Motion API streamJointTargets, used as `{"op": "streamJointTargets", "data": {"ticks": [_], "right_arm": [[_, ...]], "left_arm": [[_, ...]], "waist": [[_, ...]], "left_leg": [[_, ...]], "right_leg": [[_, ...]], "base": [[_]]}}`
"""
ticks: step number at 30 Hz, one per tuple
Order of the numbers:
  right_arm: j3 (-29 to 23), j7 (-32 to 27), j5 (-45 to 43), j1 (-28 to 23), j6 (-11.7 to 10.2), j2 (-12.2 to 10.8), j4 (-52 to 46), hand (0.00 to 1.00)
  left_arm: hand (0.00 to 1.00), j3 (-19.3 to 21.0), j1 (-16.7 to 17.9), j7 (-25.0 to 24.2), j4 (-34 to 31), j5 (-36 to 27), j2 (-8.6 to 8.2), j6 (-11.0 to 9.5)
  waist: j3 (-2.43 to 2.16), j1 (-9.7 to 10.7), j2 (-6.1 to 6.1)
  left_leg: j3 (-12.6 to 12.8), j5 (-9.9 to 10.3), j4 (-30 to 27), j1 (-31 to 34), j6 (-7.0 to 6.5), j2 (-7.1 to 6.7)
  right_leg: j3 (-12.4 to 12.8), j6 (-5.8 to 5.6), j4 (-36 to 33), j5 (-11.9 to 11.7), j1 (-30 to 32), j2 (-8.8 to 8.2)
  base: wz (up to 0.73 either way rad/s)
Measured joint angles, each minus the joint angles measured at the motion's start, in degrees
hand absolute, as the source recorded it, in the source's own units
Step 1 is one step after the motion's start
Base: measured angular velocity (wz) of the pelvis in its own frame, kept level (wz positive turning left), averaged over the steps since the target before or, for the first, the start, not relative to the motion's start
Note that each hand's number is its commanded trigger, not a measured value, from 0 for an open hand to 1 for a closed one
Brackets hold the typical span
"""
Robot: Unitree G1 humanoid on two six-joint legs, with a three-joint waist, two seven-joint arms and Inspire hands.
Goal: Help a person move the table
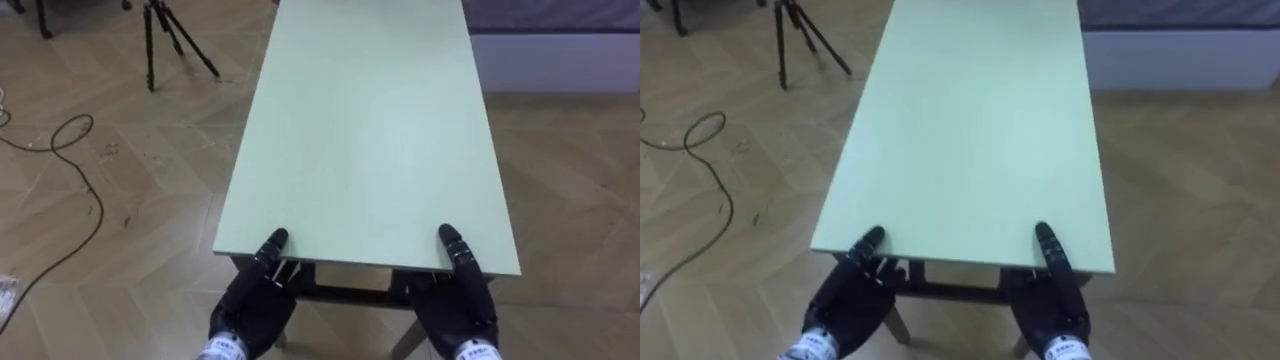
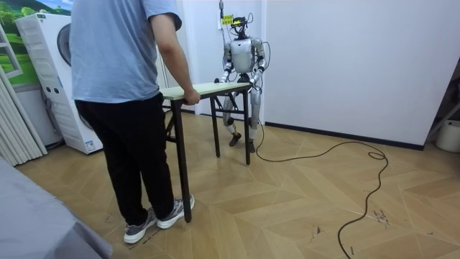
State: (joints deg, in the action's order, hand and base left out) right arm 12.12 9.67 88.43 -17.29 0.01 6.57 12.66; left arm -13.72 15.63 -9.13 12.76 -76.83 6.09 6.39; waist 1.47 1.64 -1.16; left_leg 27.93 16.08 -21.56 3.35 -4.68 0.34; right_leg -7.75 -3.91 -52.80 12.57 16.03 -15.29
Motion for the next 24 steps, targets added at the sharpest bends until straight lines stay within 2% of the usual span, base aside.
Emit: {"op": "streamJointTargets", "data": {"ticks": [1, 2, 3, 4, 6, 7, 8, 10, 12, 13, 16, 19, 21, 24], "right_arm": [[0.1, 0.0, -0.1, 0.0, 0.1, 0.3, 0.0, 1.00], [0.0, 0.0, -0.1, 0.5, 0.3, 0.2, -0.1, 1.00], [0.1, 0.0, 0.1, 0.8, 0.4, -0.1, -0.3, 1.00], [0.3, 0.0, 0.0, 0.9, 0.3, -0.6, -0.8, 1.00], [0.8, 0.0, 0.9, 0.7, 0.0, -0.7, -0.9, 1.00], [1.2, 0.0, 0.9, 0.7, -0.5, -0.7, -1.0, 1.00], [1.4, 0.0, 0.9, 0.8, -0.9, -0.7, -1.0, 1.00], [2.3, -0.1, 0.9, 1.6, -1.6, -0.9, -1.0, 1.00], [2.8, -0.3, 0.8, 3.1, -1.7, -1.0, -1.0, 1.00], [2.9, -0.3, 0.8, 3.5, -1.7, -1.0, -1.0, 1.00], [2.4, -0.4, 1.2, 3.4, -2.0, -1.6, -1.0, 1.00], [2.7, -0.3, 1.2, 3.4, -2.9, -1.7, -1.0, 1.00], [2.7, -0.3, 1.2, 3.4, -3.0, -1.7, -1.0, 1.00], [2.6, -0.3, 1.1, 3.4, -3.1, -1.6, -1.0, 1.00]], "left_arm": [[1.00, 0.0, 0.6, 0.0, -0.4, 0.1, -0.12, 0.0], [1.00, 0.1, 1.3, 0.0, -1.7, 0.1, -0.08, 0.0], [1.00, 0.3, 1.6, 0.0, -2.5, 0.1, 0.06, -0.1], [1.00, 0.5, 1.8, -0.1, -3.9, 0.2, 0.98, -0.3], [1.00, 0.9, 1.6, 0.0, -4.3, 0.3, 1.73, -0.4], [1.00, 1.1, 1.6, 0.0, -4.6, 0.2, 1.99, -0.4], [1.00, 1.2, 1.5, 0.0, -4.6, 0.3, 2.03, -0.4], [1.00, 1.7, 1.3, 0.2, -5.0, 0.5, 1.88, -0.4], [1.00, 2.5, 1.2, 0.8, -6.3, 0.8, 1.73, -0.4], [1.00, 2.8, 1.2, 1.3, -6.9, 1.0, 1.56, -0.4], [1.00, 3.1, 1.2, 1.7, -7.4, 1.5, 1.78, -0.4], [1.00, 2.9, 1.2, 1.9, -7.8, 1.5, 1.85, -0.4], [1.00, 2.8, 1.2, 1.9, -7.8, 1.4, 2.07, -0.4], [1.00, 2.7, 1.4, 1.9, -7.8, 1.4, 2.15, -0.3]], "waist": [[-0.43, -0.7, 0.67], [-1.16, -2.0, 1.56], [-1.15, -2.6, 1.39], [-0.89, -3.1, 0.04], [-1.00, -2.7, -2.13], [-1.00, -2.9, -2.43], [-0.97, -3.1, -2.43], [-0.88, -4.4, -2.10], [-0.84, -5.4, -2.03], [-0.82, -6.0, -1.95], [-0.67, -6.7, -1.71], [-0.52, -6.7, -1.06], [-0.48, -6.3, -0.83], [-0.47, -6.4, -0.65]], "left_leg": [[-0.5, -0.5, 0.6, 1.0, 0.34, 0.20], [-1.6, -1.5, 2.2, 2.4, 0.33, 1.32], [-1.3, -2.0, 3.0, 3.0, 0.24, 1.81], [0.0, -2.7, 2.9, 4.1, -0.18, 2.15], [1.9, -2.7, 1.6, 4.5, -0.41, 1.84], [2.0, -2.7, 0.3, 5.3, -0.40, 2.19], [2.0, -2.7, -0.2, 5.7, -0.39, 2.42], [2.8, -3.0, -1.4, 7.0, 0.15, 4.13], [2.7, -3.4, -2.2, 9.0, 0.72, 5.56], [2.3, -3.8, -2.5, 10.0, 1.06, 6.50], [1.1, -4.2, -3.5, 11.3, 1.67, 8.60], [0.1, -4.7, -4.5, 12.9, 2.00, 10.05], [-0.3, -5.1, -5.1, 13.5, 2.12, 10.52], [-0.9, -5.7, -5.2, 13.9, 2.43, 10.96]], "right_leg": [[1.4, -0.48, 3.3, -0.2, 0.1, 2.81], [3.0, -1.71, 8.8, 0.1, -0.8, 5.49], [3.1, -2.23, 11.4, 0.5, -1.5, 5.88], [2.1, -1.69, 12.2, 1.8, -2.6, 4.99], [1.0, -1.37, 12.7, 4.1, -6.2, 3.11], [0.9, -1.46, 15.9, 5.4, -8.1, 3.28], [0.8, -1.46, 17.7, 5.8, -8.7, 3.53], [0.2, -1.21, 25.5, 6.2, -10.3, 5.32], [-0.4, 0.03, 29.0, 5.6, -9.9, 6.96], [-0.5, 1.39, 30.7, 4.8, -9.8, 8.25], [-1.2, 2.69, 32.7, 3.4, -10.0, 10.09], [-3.2, 3.55, 33.4, 2.6, -9.5, 11.07], [-5.1, 3.81, 33.2, 2.4, -9.2, 11.14], [-6.3, 4.34, 33.0, 2.3, -9.2, 11.46]], "base": [[-0.54], [-0.73], [-0.55], [-0.09], [0.16], [0.05], [-0.14], [-0.39], [-0.39], [-0.19], [-0.06], [0.04], [0.09], [0.08]]}}
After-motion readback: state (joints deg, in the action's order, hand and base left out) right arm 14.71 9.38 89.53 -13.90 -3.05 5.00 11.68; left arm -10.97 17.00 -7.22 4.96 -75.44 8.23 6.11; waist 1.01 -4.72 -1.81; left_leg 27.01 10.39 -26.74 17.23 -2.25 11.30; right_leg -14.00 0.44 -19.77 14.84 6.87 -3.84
